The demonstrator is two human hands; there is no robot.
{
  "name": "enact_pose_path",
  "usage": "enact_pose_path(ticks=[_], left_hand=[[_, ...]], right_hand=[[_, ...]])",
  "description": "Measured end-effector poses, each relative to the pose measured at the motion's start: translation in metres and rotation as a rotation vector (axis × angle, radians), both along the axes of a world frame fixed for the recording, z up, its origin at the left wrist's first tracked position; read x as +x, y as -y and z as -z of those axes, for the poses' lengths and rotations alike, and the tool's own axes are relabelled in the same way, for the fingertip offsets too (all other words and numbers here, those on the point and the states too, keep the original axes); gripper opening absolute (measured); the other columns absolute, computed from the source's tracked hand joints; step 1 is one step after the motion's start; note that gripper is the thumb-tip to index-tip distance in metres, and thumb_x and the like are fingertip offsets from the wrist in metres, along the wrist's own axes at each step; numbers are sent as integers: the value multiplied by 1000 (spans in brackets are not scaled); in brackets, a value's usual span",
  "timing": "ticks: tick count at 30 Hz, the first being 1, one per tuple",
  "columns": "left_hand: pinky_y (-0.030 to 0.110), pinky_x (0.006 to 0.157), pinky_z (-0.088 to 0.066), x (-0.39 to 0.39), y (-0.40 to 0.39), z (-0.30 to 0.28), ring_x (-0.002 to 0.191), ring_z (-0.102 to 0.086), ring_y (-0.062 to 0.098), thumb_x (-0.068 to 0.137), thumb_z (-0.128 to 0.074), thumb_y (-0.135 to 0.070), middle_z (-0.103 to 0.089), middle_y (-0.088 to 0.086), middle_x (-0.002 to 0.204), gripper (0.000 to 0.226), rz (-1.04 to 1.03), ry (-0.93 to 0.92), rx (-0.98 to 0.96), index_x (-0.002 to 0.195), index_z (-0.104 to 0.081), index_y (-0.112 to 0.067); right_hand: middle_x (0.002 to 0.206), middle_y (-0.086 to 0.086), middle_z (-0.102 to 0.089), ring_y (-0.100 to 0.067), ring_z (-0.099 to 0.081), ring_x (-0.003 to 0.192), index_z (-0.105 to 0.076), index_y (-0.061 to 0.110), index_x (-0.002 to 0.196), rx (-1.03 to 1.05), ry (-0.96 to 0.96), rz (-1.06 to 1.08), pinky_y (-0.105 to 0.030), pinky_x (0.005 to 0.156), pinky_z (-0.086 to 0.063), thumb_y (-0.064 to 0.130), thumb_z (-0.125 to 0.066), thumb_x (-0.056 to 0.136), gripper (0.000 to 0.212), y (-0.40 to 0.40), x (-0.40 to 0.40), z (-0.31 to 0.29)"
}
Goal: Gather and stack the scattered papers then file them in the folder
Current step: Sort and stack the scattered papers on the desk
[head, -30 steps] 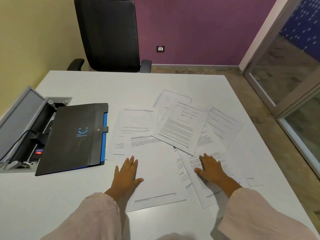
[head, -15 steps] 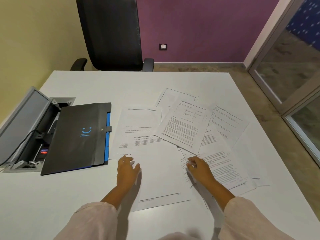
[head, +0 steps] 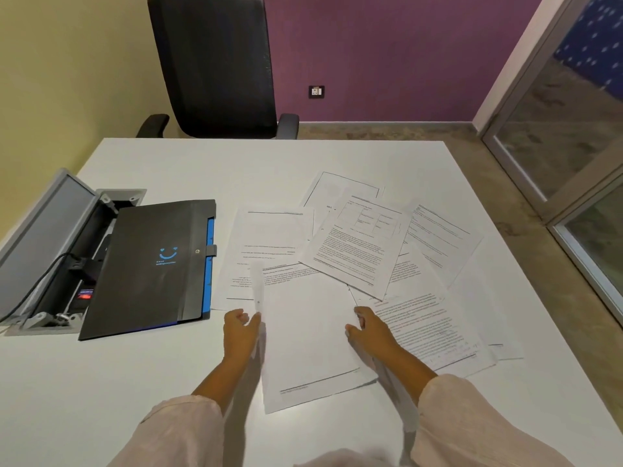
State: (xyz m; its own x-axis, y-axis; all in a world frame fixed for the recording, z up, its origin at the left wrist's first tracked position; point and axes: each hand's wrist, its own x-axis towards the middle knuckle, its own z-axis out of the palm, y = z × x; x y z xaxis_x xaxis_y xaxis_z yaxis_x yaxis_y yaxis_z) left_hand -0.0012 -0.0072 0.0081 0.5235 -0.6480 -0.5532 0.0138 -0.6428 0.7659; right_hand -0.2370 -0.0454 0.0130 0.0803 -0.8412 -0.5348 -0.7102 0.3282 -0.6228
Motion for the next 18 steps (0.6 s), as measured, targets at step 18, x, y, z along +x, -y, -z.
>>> enact_pose_path(ticks=[18], left_hand=[[38,84,-49,1,7,-7,85,-55,28,94,-41,-6,-59,16,108,28,22,91,11,119,-54,-3]], right_hand=[[154,-5,-27,-25,-21,143,-37,21,140,-520,-558,-313,-43,116,-17,36,-45,94,49,24,-16,6]])
